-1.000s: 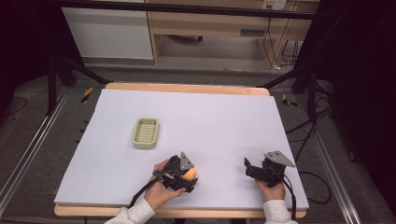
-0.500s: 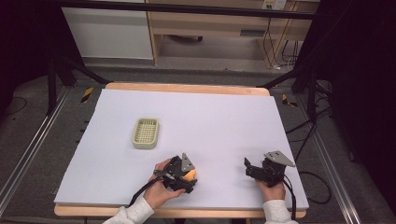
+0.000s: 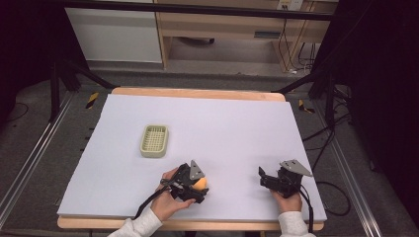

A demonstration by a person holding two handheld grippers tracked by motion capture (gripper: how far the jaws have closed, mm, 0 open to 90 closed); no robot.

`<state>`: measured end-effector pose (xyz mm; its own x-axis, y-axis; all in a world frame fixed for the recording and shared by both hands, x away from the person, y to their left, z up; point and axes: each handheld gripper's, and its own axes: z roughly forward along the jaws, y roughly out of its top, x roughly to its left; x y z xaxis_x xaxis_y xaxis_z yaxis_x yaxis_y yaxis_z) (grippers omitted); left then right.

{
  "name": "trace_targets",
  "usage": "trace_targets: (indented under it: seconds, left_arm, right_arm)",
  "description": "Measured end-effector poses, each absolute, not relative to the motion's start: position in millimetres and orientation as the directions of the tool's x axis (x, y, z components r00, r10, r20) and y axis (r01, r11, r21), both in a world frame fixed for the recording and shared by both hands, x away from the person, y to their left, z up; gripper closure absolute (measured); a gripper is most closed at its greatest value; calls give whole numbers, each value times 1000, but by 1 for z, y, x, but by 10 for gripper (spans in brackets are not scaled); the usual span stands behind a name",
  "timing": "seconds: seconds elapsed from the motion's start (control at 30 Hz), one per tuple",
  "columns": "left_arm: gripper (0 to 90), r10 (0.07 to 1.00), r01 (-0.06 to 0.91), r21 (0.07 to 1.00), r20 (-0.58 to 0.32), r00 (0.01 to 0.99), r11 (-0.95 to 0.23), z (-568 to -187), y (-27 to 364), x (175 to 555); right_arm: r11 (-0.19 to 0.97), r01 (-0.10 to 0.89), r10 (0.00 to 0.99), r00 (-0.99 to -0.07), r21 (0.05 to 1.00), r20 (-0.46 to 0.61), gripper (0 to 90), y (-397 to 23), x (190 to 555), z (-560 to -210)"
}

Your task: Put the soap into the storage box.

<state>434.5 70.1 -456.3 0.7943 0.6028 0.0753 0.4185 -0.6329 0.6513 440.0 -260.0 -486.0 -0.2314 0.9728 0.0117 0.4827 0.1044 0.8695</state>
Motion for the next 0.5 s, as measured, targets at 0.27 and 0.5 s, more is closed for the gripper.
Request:
trace_targets:
  seconds: [0.27, 0.5]
  left_arm:
    - [262, 620, 425, 665, 73, 781, -614, -447, 78, 436]
    - [263, 634, 440, 675, 53, 772, -593, -442, 83, 438]
  right_arm:
    - [104, 483, 972, -233, 869, 13, 36, -260, 440, -486]
    - [102, 486, 973, -232, 868, 15, 37, -260, 440, -486]
